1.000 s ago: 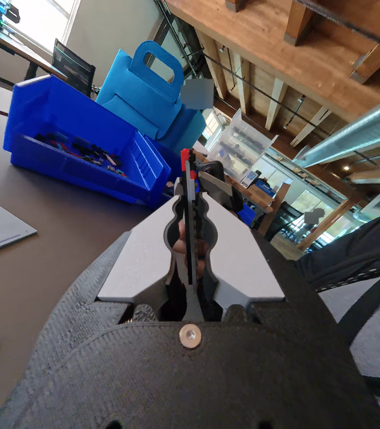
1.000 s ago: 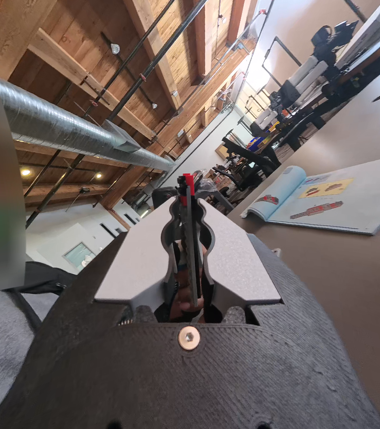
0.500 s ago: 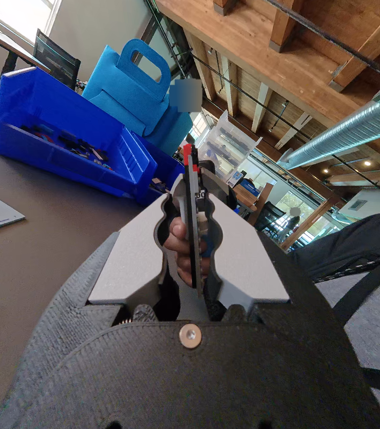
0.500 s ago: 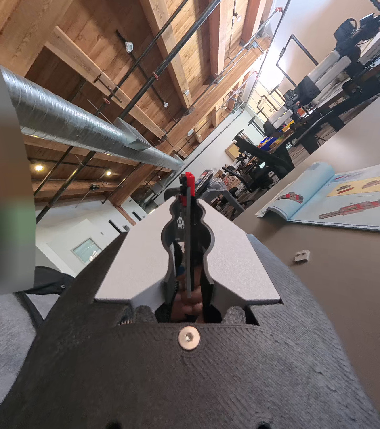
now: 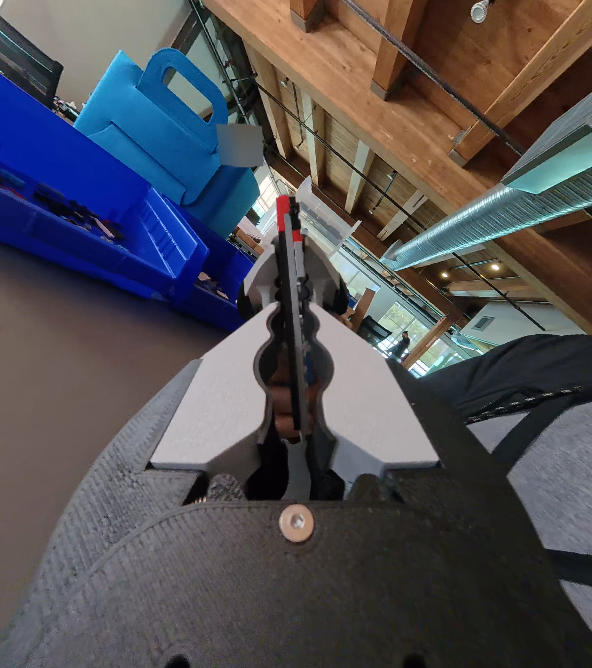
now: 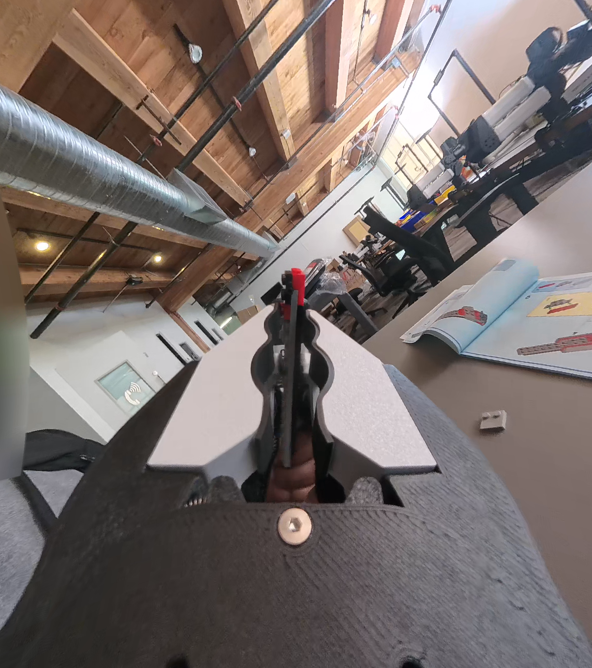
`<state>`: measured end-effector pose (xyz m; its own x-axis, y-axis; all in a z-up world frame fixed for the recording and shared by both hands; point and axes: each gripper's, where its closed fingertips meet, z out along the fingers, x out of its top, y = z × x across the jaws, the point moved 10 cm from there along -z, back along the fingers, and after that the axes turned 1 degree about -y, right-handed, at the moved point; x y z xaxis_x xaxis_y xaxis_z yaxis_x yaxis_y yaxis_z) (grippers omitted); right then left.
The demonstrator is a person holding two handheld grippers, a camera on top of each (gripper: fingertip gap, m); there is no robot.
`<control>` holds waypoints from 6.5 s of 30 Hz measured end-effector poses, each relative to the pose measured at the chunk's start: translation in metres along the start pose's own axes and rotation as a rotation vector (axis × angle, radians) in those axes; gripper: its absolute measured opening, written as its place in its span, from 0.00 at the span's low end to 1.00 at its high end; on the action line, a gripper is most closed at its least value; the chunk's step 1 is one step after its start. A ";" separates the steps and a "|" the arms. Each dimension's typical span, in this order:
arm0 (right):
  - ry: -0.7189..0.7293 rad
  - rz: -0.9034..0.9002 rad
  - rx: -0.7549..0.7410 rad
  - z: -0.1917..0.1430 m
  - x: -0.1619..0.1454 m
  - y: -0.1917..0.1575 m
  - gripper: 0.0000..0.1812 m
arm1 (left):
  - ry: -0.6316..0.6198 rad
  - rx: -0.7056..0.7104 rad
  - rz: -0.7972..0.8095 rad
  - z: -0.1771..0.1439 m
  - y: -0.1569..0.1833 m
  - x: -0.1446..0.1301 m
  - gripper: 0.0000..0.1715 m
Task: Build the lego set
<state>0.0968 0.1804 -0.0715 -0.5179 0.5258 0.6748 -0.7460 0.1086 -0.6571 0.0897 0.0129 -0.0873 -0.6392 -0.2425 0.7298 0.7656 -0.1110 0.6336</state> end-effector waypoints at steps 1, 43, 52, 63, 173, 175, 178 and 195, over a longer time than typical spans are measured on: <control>-0.008 -0.004 -0.003 0.004 0.000 0.000 0.07 | 0.008 0.011 0.004 -0.002 -0.001 0.001 0.04; -1.007 -0.817 -0.427 0.049 -0.035 0.081 0.10 | 0.139 0.214 -0.440 -0.052 -0.089 0.036 0.04; -0.787 -0.881 -0.300 0.019 0.023 0.055 0.10 | 0.037 0.167 -0.584 -0.027 -0.085 0.014 0.04; -0.836 -0.930 -0.310 0.020 0.030 0.042 0.10 | 0.011 0.150 -0.685 -0.009 -0.083 -0.006 0.04; -1.143 -1.057 -0.348 0.043 0.035 0.036 0.15 | 0.051 0.115 -0.777 -0.004 -0.084 -0.016 0.04; -1.141 -1.058 -0.348 0.043 0.036 0.036 0.15 | 0.054 0.113 -0.779 -0.005 -0.084 -0.015 0.04; -1.130 -1.056 -0.345 0.043 0.037 0.036 0.15 | 0.060 0.112 -0.781 -0.005 -0.084 -0.015 0.04; -0.496 -0.039 -0.479 0.001 0.034 0.072 0.28 | 0.091 0.129 -0.694 -0.005 -0.081 -0.010 0.04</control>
<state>0.0251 0.2052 -0.0950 -0.7097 0.0783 0.7001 -0.5599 0.5404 -0.6280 0.0343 0.0193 -0.1474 -0.9632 -0.2372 0.1262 0.1659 -0.1558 0.9738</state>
